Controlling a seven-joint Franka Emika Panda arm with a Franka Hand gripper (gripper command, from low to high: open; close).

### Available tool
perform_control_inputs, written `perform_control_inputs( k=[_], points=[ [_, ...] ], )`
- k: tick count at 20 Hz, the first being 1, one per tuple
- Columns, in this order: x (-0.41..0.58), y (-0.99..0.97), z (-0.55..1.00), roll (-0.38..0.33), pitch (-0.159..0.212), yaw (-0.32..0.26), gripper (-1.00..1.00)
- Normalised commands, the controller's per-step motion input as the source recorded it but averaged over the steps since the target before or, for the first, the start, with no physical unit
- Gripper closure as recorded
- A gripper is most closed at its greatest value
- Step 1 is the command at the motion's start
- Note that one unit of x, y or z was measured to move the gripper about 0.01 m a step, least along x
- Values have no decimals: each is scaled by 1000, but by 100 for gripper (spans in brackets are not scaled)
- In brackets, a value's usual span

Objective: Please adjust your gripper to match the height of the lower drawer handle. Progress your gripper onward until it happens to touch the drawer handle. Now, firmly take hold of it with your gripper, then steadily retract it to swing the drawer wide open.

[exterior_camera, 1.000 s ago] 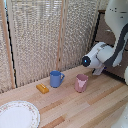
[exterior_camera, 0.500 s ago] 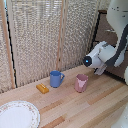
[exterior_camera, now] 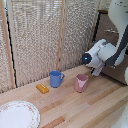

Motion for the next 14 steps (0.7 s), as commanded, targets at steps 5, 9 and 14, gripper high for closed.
perform_control_inputs(
  k=[5,9,14],
  points=[
    [161,791,0,152,91,40,100],
    [200,194,97,0,53,77,-100],
    [153,13,560,51,26,-2,-100]
  ],
)
